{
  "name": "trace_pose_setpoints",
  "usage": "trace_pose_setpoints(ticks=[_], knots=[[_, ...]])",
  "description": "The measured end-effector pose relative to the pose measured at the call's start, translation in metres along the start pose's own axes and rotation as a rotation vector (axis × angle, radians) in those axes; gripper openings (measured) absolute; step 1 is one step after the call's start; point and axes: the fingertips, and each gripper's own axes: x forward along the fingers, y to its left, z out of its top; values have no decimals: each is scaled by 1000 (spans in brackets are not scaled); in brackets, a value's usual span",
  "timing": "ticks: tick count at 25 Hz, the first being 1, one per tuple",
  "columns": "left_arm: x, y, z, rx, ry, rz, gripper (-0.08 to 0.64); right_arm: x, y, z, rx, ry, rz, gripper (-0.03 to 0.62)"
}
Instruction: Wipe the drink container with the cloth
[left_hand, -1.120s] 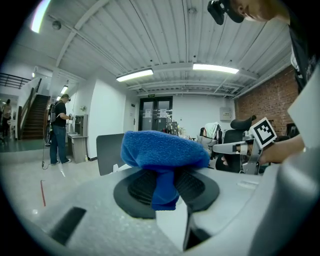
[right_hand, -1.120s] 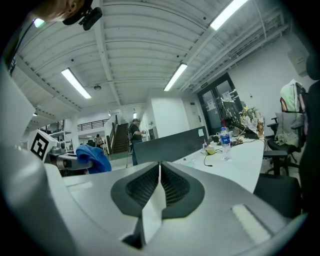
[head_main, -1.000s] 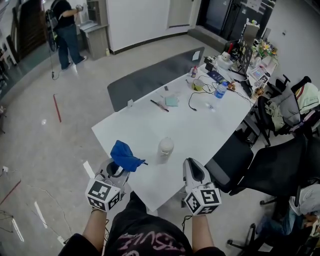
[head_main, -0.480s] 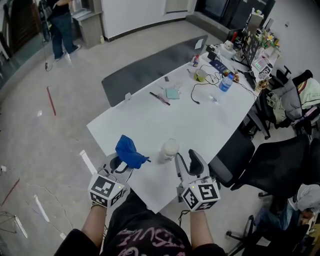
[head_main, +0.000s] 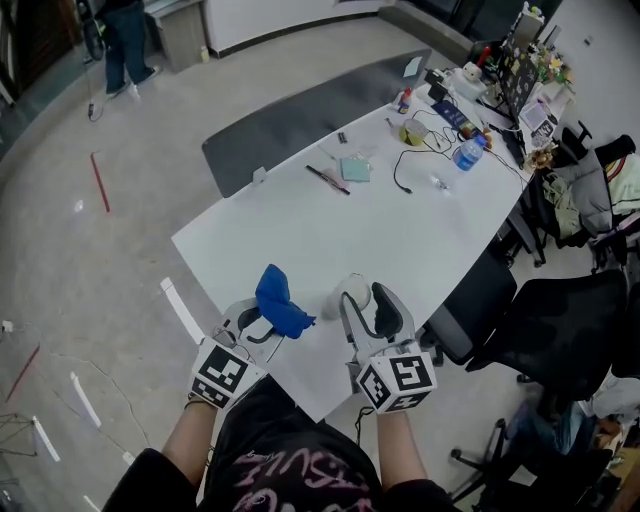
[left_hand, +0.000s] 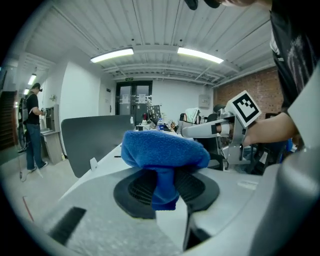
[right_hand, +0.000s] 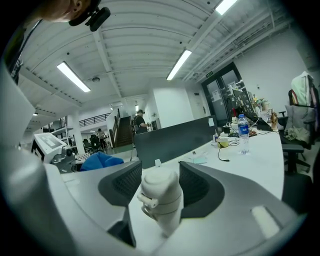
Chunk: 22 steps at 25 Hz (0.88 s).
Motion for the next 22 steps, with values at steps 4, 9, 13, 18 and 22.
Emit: trace_pose_setpoints(ticks=[4, 9, 13, 18, 22], knots=[[10, -9, 4, 72, 15, -56, 100, 3, -3, -2, 7, -5, -1, 202], [23, -21, 20, 169, 13, -135, 100, 5, -5, -3, 15, -11, 3, 202], [33, -33, 28, 237, 15, -203, 100, 5, -6, -5, 18, -11, 2, 201], [43, -43, 26, 298, 52, -266, 100, 5, -5, -3, 24, -13, 0, 199], [53, -49, 23, 325, 68, -302, 100, 5, -7, -3, 28, -12, 4, 199]])
